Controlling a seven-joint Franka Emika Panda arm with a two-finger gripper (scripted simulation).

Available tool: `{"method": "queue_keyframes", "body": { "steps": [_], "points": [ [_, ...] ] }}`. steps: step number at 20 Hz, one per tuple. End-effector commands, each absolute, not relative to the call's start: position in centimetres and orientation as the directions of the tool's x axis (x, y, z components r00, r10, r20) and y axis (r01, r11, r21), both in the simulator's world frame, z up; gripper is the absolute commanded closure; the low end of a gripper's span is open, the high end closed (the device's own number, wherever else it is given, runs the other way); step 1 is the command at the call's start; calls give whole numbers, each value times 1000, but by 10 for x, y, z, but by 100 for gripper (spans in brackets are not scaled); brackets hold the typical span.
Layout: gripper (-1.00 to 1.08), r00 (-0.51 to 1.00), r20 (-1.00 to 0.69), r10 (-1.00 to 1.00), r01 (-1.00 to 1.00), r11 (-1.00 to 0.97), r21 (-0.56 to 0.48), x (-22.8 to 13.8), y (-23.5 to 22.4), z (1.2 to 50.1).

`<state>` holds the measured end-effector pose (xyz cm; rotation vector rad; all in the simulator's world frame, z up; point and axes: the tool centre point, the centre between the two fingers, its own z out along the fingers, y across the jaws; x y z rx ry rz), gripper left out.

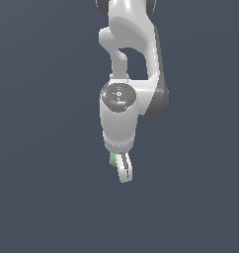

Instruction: Pick up the object and move it to a goal position.

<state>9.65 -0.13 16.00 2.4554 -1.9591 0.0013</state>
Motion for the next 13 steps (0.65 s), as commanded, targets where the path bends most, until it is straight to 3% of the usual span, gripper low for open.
{"method": "queue_keyframes", "body": {
  "steps": [1,13],
  "points": [
    [108,222,1,-975,-975,-222,0,104,-2,164],
    [108,222,0,-975,-975,-222,0,119,-2,171]
  ]
}}
